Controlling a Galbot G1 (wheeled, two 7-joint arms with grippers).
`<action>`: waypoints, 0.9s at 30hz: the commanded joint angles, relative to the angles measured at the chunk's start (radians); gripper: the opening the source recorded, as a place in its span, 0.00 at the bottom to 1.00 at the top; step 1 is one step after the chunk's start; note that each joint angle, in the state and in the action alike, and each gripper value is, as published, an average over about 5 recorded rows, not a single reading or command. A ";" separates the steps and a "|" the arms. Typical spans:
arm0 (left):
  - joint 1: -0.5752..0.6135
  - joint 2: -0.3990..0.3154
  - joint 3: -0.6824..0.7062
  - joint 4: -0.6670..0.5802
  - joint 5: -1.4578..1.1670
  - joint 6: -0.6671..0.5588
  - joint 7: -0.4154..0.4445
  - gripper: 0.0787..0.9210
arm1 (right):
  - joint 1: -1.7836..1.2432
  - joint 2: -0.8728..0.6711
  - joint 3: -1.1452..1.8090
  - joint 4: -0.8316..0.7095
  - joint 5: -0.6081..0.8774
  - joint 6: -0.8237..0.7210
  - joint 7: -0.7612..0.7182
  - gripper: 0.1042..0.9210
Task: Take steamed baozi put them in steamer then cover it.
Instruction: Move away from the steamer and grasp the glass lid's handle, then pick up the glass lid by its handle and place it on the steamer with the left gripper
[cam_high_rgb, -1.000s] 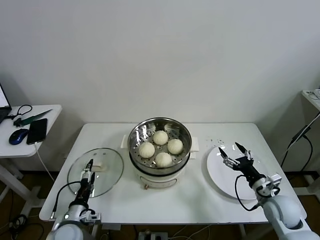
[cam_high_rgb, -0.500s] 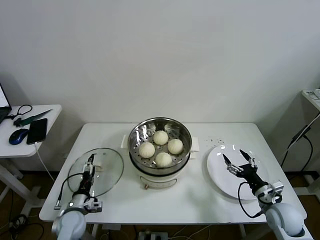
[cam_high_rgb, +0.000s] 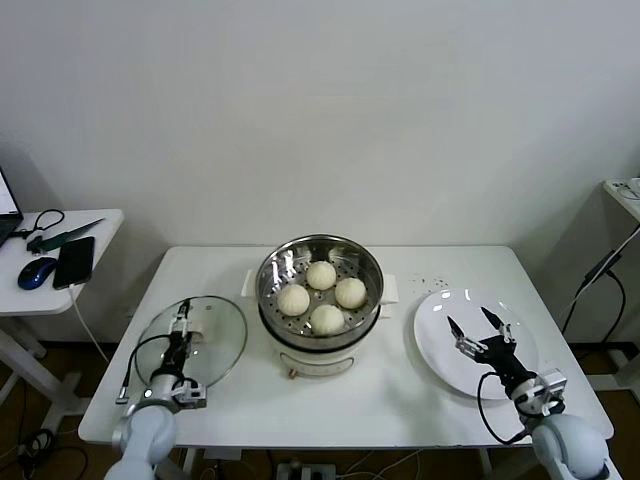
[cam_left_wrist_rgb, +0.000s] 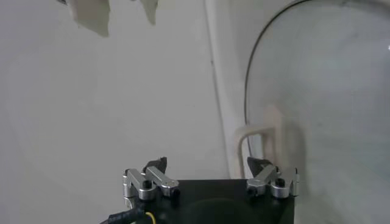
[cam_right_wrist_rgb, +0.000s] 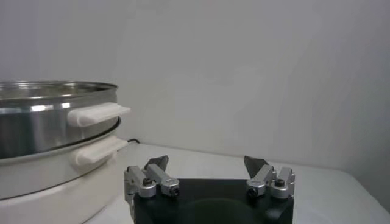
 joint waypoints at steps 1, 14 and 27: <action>-0.038 0.001 0.005 0.048 -0.025 -0.011 -0.025 0.88 | -0.004 0.008 -0.001 -0.007 -0.032 0.010 -0.005 0.88; -0.025 0.004 0.000 0.052 -0.042 -0.020 -0.008 0.50 | 0.005 0.021 -0.005 -0.023 -0.059 0.024 -0.011 0.88; 0.031 0.036 -0.003 -0.077 -0.119 -0.002 0.011 0.09 | 0.025 0.027 -0.016 -0.041 -0.080 0.039 -0.014 0.88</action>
